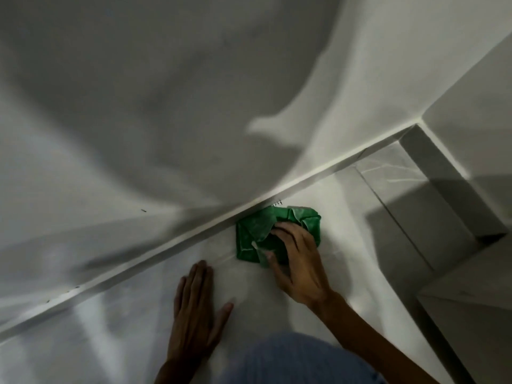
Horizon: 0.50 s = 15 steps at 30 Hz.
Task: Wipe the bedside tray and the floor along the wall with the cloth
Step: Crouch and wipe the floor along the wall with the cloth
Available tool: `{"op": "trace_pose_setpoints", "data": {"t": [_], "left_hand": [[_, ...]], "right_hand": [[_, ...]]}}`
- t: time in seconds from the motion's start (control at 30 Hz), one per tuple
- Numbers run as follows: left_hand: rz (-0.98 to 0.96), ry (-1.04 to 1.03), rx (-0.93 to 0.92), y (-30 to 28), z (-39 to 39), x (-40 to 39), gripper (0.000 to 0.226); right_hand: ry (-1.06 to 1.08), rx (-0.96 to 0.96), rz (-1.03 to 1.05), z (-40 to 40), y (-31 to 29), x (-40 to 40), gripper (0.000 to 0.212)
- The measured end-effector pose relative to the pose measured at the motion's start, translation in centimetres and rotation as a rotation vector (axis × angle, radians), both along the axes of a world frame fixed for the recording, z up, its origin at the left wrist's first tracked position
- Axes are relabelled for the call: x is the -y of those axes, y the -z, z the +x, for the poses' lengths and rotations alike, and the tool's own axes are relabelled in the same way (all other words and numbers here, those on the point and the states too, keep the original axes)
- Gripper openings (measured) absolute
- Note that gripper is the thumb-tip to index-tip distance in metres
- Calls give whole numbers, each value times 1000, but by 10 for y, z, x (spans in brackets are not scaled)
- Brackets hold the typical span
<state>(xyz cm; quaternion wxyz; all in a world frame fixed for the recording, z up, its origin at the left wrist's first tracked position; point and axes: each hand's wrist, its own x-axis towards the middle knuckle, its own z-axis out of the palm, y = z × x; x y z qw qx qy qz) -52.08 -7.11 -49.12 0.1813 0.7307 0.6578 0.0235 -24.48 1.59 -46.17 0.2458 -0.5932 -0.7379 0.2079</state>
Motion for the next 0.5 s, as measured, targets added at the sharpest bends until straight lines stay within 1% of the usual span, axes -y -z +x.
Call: {"op": "trace_pose_setpoints", "data": {"t": [0.07, 0.13, 0.17, 0.23, 0.33, 0.37, 0.43, 0.47, 0.5], "left_hand": [[29, 2, -6, -2, 1, 1, 94], [54, -6, -5, -2, 1, 2, 93], [67, -9, -6, -3, 2, 2, 93], [103, -9, -8, -3, 4, 2, 93], [134, 0, -7, 0, 4, 2, 94], [138, -4, -11, 0, 3, 3, 95], [123, -27, -10, -1, 4, 3, 97], [122, -28, -1, 0, 4, 4, 98], [145, -25, 7, 2, 4, 5, 98]], "right_hand": [[113, 57, -47, -11, -1, -5, 60], [153, 137, -149, -25, 0, -8, 65], [136, 177, -174, -33, 3, -6, 66], [34, 226, -159, -41, 9, 1, 67], [-131, 288, -47, -4, 17, -22, 58], [-116, 320, -14, 14, 20, -36, 55], [31, 339, -25, 25, 19, -50, 53], [134, 310, -54, 13, 18, -46, 53], [191, 292, -75, -5, 19, -40, 55]]}}
